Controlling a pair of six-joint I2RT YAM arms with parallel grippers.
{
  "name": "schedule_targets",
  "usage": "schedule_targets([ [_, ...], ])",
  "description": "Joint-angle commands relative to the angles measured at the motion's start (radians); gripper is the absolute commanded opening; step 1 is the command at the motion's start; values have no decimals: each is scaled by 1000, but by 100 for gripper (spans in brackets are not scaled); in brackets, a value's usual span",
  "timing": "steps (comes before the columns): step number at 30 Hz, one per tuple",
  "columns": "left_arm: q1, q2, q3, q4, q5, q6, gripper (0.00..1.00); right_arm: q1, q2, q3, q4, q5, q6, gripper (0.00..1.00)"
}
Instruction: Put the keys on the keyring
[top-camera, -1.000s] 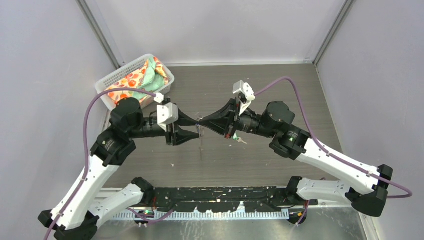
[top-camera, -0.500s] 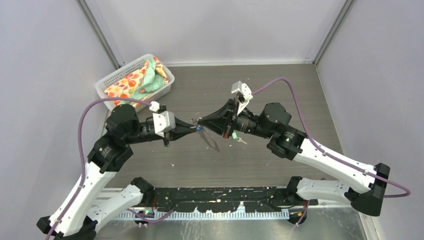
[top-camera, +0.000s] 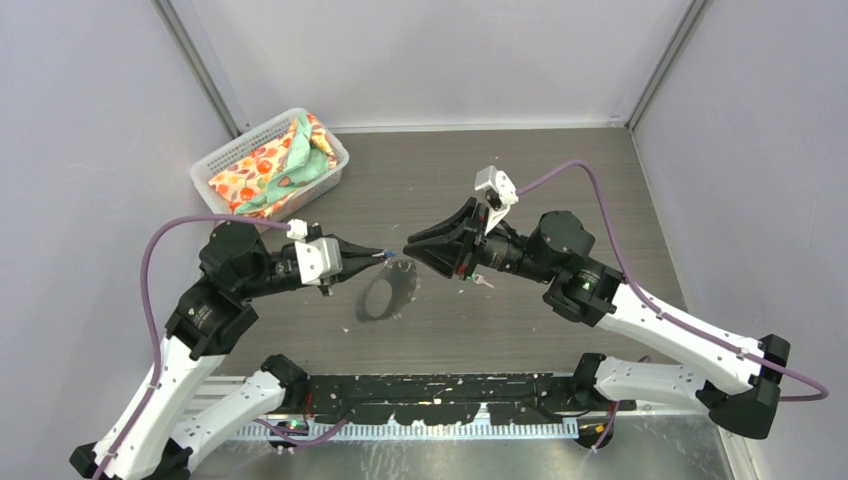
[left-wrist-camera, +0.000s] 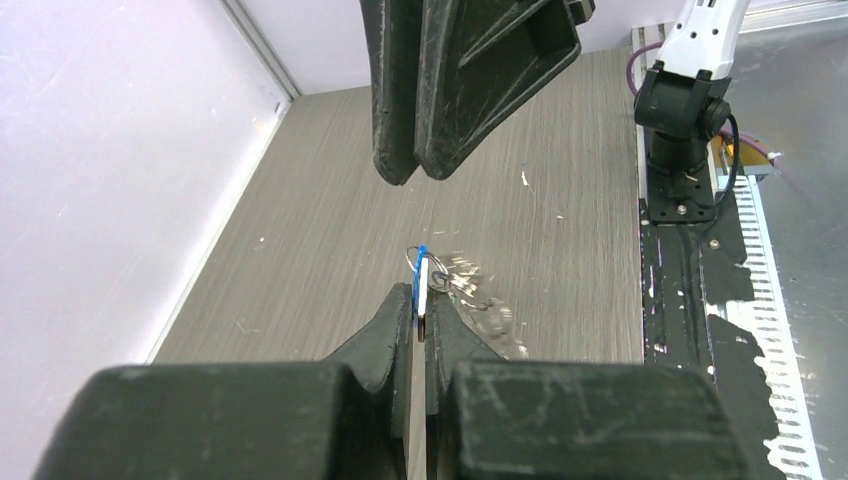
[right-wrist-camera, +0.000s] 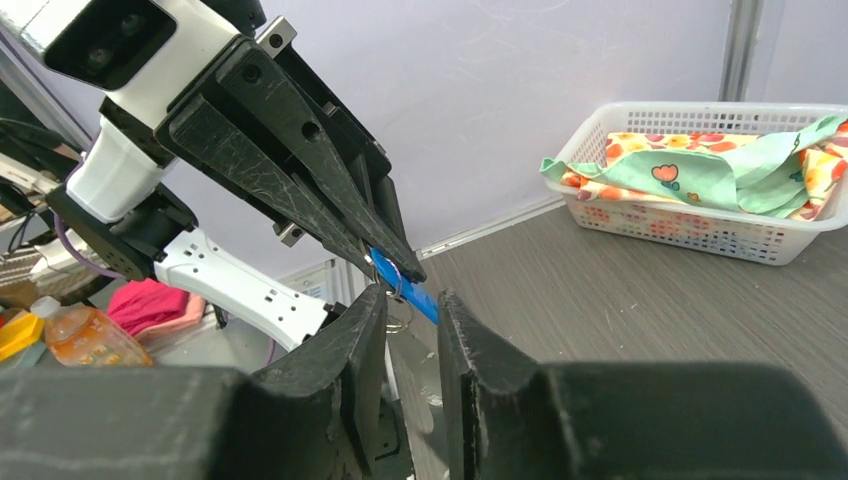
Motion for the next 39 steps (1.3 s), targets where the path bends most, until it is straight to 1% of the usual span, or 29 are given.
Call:
schedule_targets([
  [1, 0, -3, 10, 49, 0, -11, 0, -1, -49, 6, -8, 33, -22, 31],
  [5, -1, 1, 9, 48, 4, -13, 0, 0, -73, 1, -46, 50, -42, 33],
  [7, 0, 1, 9, 47, 14, -8, 0, 0, -82, -6, -61, 56, -48, 36],
  [10, 0, 0, 15, 49, 41, 14, 1, 0, -82, -13, -95, 39, -63, 47],
  [13, 0, -4, 17, 48, 71, 46, 1, 1, -71, -3, -155, -10, -95, 58],
  [15, 0, -5, 18, 61, 76, 47, 0, -1, -67, 3, -206, -38, -130, 71],
  [16, 1, -5, 20, 67, 80, 46, 0, 1, -69, 0, -240, -36, -149, 74],
  [18, 0, -1, 27, 81, 87, 42, 1, -1, -83, -20, -274, -8, -172, 77],
  [21, -1, 11, 37, 101, 76, 34, 1, 0, -118, -83, -263, 23, -176, 81],
  [22, -1, 14, 37, 115, 65, 18, 1, -1, -131, -104, -262, 34, -178, 83],
  [23, 1, 18, 36, 130, 54, 2, 1, 0, -139, -123, -264, 45, -181, 97],
  [24, -1, 22, 33, 144, 48, -9, 0, 1, -145, -141, -267, 58, -181, 99],
  [25, 0, 24, 31, 157, 47, -17, 0, 1, -152, -169, -258, 75, -176, 100],
  [28, 0, 38, 38, 176, 69, -30, 0, 0, -165, -260, -142, 69, -149, 100],
  [33, 0, 60, 69, 182, 72, -38, 0, 1, -111, -331, -5, 37, -92, 100],
  [36, 0, 62, 75, 184, 69, -36, 0, 0, -66, -393, 142, 20, -44, 100],
  [39, 1, 64, 79, 193, 69, -39, 1, 0, -7, -450, 303, 47, -14, 100],
])
